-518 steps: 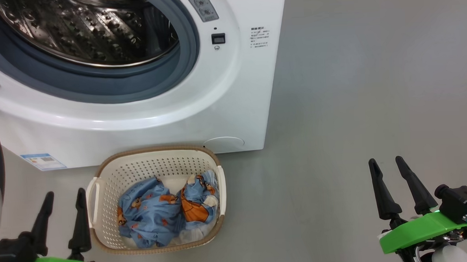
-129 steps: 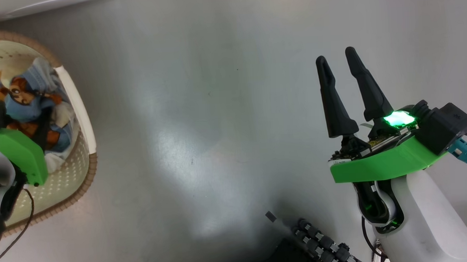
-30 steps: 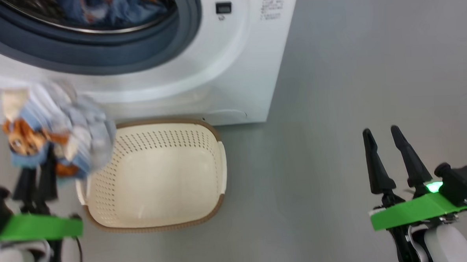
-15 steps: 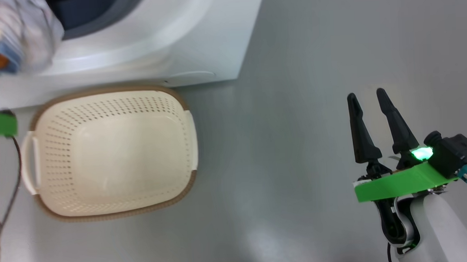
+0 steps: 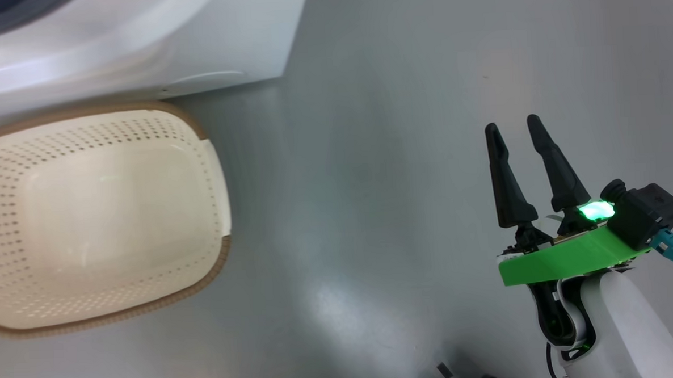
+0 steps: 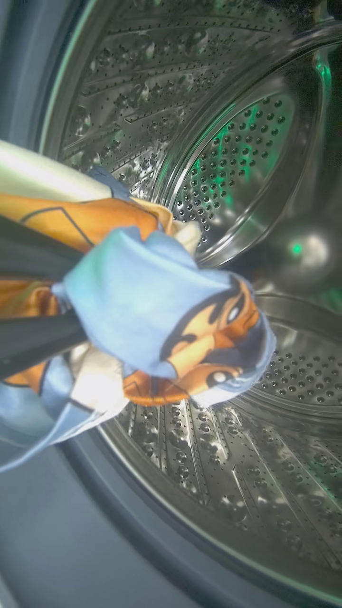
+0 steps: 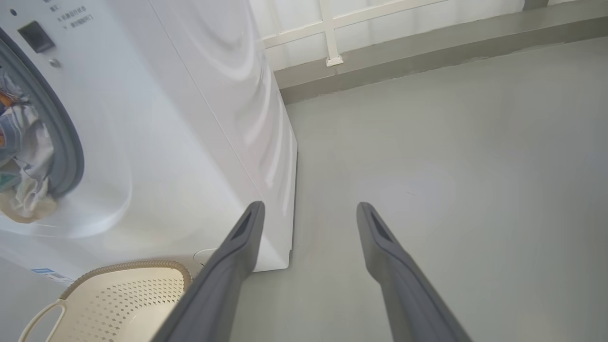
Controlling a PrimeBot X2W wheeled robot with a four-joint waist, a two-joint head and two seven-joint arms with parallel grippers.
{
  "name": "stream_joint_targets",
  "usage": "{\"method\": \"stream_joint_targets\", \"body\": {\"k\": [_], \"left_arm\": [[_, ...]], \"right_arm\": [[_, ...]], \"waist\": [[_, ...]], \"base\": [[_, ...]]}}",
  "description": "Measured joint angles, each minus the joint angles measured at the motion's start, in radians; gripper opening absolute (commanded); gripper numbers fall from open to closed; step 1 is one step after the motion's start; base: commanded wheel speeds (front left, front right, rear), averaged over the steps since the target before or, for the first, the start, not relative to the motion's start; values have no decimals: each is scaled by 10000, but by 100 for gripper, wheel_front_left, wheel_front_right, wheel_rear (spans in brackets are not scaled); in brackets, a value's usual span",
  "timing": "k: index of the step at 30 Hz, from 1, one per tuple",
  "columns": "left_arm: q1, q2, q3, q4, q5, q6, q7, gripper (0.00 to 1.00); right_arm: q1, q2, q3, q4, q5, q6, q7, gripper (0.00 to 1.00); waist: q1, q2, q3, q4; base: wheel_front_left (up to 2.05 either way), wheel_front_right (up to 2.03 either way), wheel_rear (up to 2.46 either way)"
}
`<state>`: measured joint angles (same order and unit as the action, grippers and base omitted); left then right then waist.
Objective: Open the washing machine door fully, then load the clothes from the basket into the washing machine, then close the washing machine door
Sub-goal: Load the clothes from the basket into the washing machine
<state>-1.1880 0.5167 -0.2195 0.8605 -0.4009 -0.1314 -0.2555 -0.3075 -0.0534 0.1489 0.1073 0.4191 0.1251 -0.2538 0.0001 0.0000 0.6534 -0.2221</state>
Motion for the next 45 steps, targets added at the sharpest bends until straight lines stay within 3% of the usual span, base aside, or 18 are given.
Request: {"method": "stream_joint_targets", "body": {"k": [7, 13, 17, 18, 19, 29, 45], "left_arm": [[-1022, 359, 351, -385, 495, 2, 0, 0], [-1160, 330, 1229, -1616, 1081, 2, -4, 0], [-963, 192, 1605, -1666, 1363, 2, -12, 1], [-886, 127, 1747, -1649, 1369, 2, -12, 17], [-818, 73, 1856, -1584, 1392, 2, -12, 100], [-569, -192, 2104, -679, 1563, 2, -12, 100], [1162, -993, 2646, -1338, 1235, 2, -12, 100]], "right_arm": [[-173, 38, 125, -67, 217, 0, 0, 100], [-199, 48, 161, -109, 234, 0, 0, 100], [-209, 48, 180, -113, 234, 0, 0, 100], [-210, 48, 196, -113, 234, 0, 0, 100], [-211, 50, 209, -113, 238, 0, 0, 100], [-214, 56, 247, -111, 263, 0, 0, 100], [-214, 59, 79, -54, 40, 0, 0, 100]], "waist": [[0, 0, 408, -435], [0, 0, 595, -587], [-1, 0, 563, -584], [-1, 0, 551, -588], [-1, 0, 537, -590], [-2, 0, 400, -552], [-2, 0, -175, -269]], "base": [[0, 0, 0], [0, 0, 0], [0, 0, 0], [0, 0, 0], [0, 0, 0], [0, 0, 0], [0, 0, 0]]}}
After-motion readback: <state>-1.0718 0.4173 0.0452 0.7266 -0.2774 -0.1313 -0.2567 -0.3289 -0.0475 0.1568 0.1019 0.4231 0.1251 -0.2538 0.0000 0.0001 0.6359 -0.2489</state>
